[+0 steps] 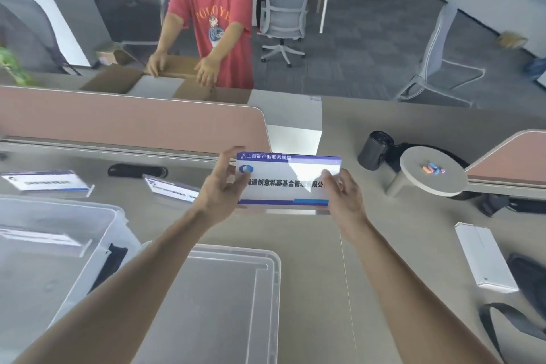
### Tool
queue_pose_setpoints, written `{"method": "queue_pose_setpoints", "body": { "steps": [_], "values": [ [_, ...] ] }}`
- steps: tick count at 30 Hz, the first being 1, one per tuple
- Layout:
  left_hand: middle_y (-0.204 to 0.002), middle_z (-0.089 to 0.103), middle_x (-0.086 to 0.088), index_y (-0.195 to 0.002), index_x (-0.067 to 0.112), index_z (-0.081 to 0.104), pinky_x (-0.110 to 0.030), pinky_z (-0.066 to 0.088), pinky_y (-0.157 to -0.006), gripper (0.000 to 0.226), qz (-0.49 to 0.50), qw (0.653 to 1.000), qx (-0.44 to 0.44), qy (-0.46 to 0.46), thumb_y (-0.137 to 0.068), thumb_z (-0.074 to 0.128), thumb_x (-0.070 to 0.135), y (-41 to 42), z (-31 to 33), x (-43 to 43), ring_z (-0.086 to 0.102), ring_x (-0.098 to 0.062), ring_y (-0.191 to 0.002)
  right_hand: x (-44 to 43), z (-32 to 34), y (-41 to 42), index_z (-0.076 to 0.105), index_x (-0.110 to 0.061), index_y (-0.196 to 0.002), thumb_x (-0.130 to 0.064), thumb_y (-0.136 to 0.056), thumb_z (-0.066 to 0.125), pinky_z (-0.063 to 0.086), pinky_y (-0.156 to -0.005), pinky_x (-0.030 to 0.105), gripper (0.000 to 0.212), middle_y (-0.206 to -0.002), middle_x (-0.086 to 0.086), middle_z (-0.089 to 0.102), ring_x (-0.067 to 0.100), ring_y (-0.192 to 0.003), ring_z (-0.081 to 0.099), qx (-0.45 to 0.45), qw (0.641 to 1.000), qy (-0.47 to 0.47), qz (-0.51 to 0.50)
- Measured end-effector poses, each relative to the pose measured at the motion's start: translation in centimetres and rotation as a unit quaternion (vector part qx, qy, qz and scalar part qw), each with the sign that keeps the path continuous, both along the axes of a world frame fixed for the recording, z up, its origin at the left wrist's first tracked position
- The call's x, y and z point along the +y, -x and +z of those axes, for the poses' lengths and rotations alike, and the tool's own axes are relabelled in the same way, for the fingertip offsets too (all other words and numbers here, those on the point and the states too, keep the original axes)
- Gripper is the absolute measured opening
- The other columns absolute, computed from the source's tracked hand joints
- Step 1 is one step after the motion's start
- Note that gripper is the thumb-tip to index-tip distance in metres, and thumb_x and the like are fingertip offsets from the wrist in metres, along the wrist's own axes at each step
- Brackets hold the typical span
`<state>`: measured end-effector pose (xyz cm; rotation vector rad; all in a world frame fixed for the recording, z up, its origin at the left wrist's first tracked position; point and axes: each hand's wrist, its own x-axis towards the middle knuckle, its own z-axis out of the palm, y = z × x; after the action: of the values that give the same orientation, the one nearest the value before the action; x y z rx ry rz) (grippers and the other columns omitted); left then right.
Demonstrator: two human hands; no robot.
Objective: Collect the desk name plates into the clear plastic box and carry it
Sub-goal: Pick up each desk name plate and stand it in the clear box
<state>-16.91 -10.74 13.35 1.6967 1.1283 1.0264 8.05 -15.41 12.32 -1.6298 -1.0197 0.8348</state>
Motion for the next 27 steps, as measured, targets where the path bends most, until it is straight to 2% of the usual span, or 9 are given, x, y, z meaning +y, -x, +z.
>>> {"method": "queue_pose_setpoints", "body": {
  "steps": [3, 6, 9, 12, 15, 18, 20, 23, 27],
  "values": [
    [-0.069, 0.063, 0.007, -0.128, 0.035, 0.04, -0.03, 0.044, -0.052, 0.035, 0.006, 1.0, -0.016, -0.023, -0.1, 0.052, 0.017, 4.5, 1.1, -2.2, 0.051, -0.012, -0.055, -1.8, 1.9, 4.5, 0.054, -0.005, -0.092, -0.042, -0.096, 0.055, 0.043, -0.062, 0.031, 0.038, -0.084, 0.003, 0.055, 0.015, -0.072, 0.05, -0.001, 1.0, -0.014, 0.023],
    [-0.097, 0.068, -0.004, -0.121, 0.046, 0.044, -0.027, 0.055, -0.06, 0.042, 0.011, 0.998, -0.048, -0.039, -0.101, 0.048, 0.01, 9.3, 2.2, -5.1, 0.064, -0.009, -0.077, -3.7, 3.9, 9.6, 0.056, -0.005, -0.093, -0.033, -0.098, 0.054, 0.047, -0.055, 0.023, 0.028, -0.084, 0.0, 0.058, 0.014, -0.072, 0.054, -0.015, 0.999, -0.029, 0.043],
    [-0.086, 0.062, 0.0, -0.109, 0.055, 0.046, -0.019, 0.046, -0.047, 0.051, 0.04, 0.996, -0.079, -0.029, -0.101, 0.047, 0.005, 14.3, 3.0, -8.1, 0.055, -0.003, -0.06, -5.9, 5.8, 14.6, 0.056, -0.023, -0.087, -0.032, -0.099, 0.053, 0.061, -0.06, 0.034, 0.016, -0.079, -0.01, 0.061, 0.012, -0.069, 0.057, -0.006, 0.995, -0.036, 0.092],
    [-0.078, 0.066, 0.01, -0.114, 0.042, 0.046, -0.028, 0.044, -0.054, 0.039, 0.086, 0.99, -0.112, -0.016, -0.1, 0.05, 0.005, 19.2, 3.1, -10.5, 0.054, -0.014, -0.067, -7.3, 7.1, 19.3, 0.054, -0.031, -0.082, -0.03, -0.1, 0.05, 0.045, -0.06, 0.015, 0.019, -0.072, -0.015, 0.056, 0.01, -0.07, 0.051, -0.036, 0.989, -0.065, 0.124],
    [-0.097, 0.07, 0.001, -0.129, 0.036, 0.043, -0.038, 0.048, -0.066, 0.037, 0.108, 0.983, -0.151, 0.0, -0.1, 0.053, 0.015, 22.8, 3.8, -12.5, 0.059, -0.021, -0.085, -8.3, 8.3, 23.1, 0.059, -0.019, -0.098, -0.033, -0.1, 0.05, 0.044, -0.065, 0.022, 0.016, -0.081, -0.015, 0.055, 0.01, -0.078, 0.055, -0.028, 0.987, -0.075, 0.139],
    [-0.107, 0.066, 0.008, -0.139, 0.031, 0.036, -0.015, 0.05, -0.075, 0.042, 0.147, 0.969, -0.2, 0.0, -0.101, 0.049, 0.018, 24.8, 5.0, -14.5, 0.064, 0.006, -0.087, -9.3, 9.3, 26.5, 0.06, -0.024, -0.106, -0.032, -0.1, 0.051, 0.049, -0.058, 0.012, 0.013, -0.091, -0.012, 0.066, -0.003, -0.076, 0.064, 0.008, 0.983, -0.077, 0.167],
    [-0.094, 0.066, 0.022, -0.123, 0.035, 0.049, -0.003, 0.044, -0.067, 0.023, 0.204, 0.957, -0.207, -0.016, -0.103, 0.047, 0.024, 25.7, 6.0, -15.5, 0.061, 0.014, -0.076, -9.7, 10.0, 28.5, 0.061, -0.032, -0.104, -0.033, -0.099, 0.052, 0.058, -0.07, 0.023, 0.011, -0.099, -0.006, 0.07, 0.006, -0.09, 0.068, 0.026, 0.978, -0.073, 0.196],
    [-0.071, 0.065, 0.018, -0.089, 0.027, 0.062, -0.02, 0.049, -0.065, 0.021, 0.261, 0.944, -0.204, -0.01, -0.1, 0.049, 0.039, 27.4, 7.0, -15.9, 0.059, 0.0, -0.066, -9.3, 11.1, 30.2, 0.064, -0.036, -0.102, -0.037, -0.094, 0.055, 0.054, -0.092, 0.048, 0.012, -0.108, 0.004, 0.071, 0.025, -0.103, 0.067, 0.004, 0.961, -0.084, 0.262],
    [-0.088, 0.074, -0.007, -0.087, 0.017, 0.065, -0.051, 0.055, -0.083, 0.043, 0.314, 0.93, -0.189, -0.018, -0.09, 0.051, 0.057, 30.8, 7.0, -15.4, 0.068, -0.02, -0.081, -6.9, 12.7, 31.4, 0.063, -0.017, -0.103, -0.027, -0.089, 0.064, 0.051, -0.084, 0.04, 0.017, -0.103, 0.013, 0.07, 0.018, -0.09, 0.065, -0.076, 0.938, -0.112, 0.318]
  ]
}}
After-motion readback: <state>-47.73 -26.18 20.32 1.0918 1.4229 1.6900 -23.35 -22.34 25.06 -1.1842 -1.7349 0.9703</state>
